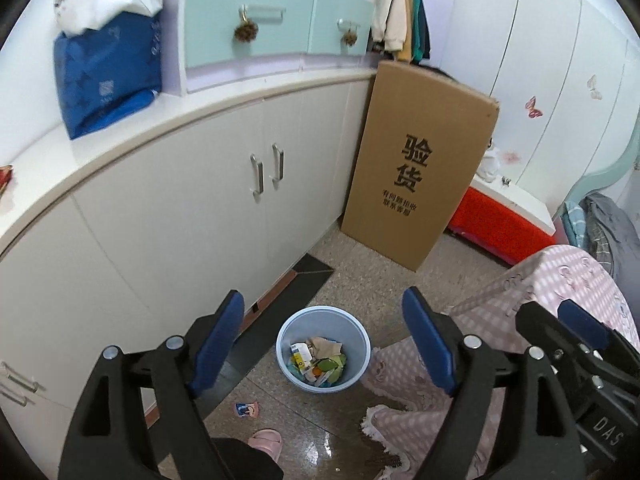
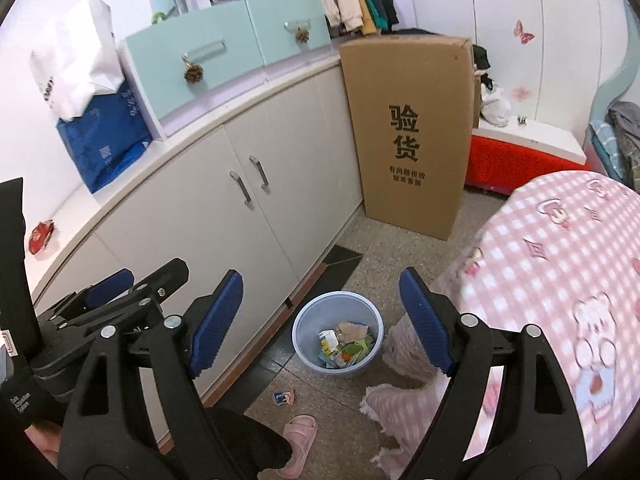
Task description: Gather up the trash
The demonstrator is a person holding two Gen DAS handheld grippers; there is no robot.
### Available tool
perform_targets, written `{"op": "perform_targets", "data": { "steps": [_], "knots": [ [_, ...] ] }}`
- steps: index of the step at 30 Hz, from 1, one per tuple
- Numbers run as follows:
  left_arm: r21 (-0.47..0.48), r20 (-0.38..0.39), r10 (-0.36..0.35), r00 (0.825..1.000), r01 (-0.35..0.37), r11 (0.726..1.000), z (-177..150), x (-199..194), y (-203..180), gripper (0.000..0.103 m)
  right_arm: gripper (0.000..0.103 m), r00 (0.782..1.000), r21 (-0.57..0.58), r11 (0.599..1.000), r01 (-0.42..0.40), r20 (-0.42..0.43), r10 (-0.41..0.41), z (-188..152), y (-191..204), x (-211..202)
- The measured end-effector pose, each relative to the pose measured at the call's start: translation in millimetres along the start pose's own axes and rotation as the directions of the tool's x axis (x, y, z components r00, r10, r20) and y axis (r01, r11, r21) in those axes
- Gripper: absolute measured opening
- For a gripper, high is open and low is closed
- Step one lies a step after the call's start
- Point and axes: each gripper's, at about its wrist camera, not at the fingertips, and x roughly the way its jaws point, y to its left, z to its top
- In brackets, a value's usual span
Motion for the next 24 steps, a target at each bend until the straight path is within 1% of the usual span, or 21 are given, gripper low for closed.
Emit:
{"op": "perform_targets", "data": {
  "steps": [3,7,9,12,16,18,20,24],
  "knots": [
    [0.002,0.025,0.001,1.0,-0.001,1.0,-12.6,-23.4,1.1,0.081,0.08,1.0,-0.001,1.0,-0.019,0.016,0.019,-13.0,6.3,-16.0],
    [0.016,0.056,0.027,0.998,-0.028,0.999,-32.4,-46.3,1.4,0.083,0.08,0.999,-0.014,0.999,-0.037,0.031,0.037,-29.4,12.9,-28.3],
    [0.006,0.066,0.035,0.997,-0.035,0.999,-40.9,-50.9,5.4,0.084,0.08,0.999,-0.013,0.999,-0.043,0.031,0.044,-39.5,13.4,-27.7],
    [0.001,0.061,0.047,0.997,-0.047,0.999,-55.9,-49.7,10.3,0.084,0.08,0.998,-0.002,0.998,-0.057,0.008,0.057,-56.9,11.3,-15.9],
    [-0.015,0.042,0.069,0.997,-0.069,0.998,-77.5,-31.5,20.9,0.084,0.08,0.995,0.004,0.996,-0.084,-0.051,0.085,-79.2,13.9,15.9],
    [-0.029,0.037,0.084,0.996,-0.083,0.996,-87.9,-18.3,28.6,0.084,0.08,0.993,0.0,0.997,-0.083,-0.084,0.083,-88.9,15.5,35.4],
    [-0.043,0.025,0.102,0.995,-0.1,0.994,-97.5,-1.0,36.2,0.084,0.08,0.99,-0.007,0.996,-0.088,-0.108,0.087,-97.0,17.0,54.1],
    [-0.077,-0.036,0.101,0.994,-0.103,0.992,-116.3,46.4,56.7,0.084,0.08,0.98,-0.005,0.994,-0.106,-0.168,0.104,-117.7,16.8,105.0]
  ]
}}
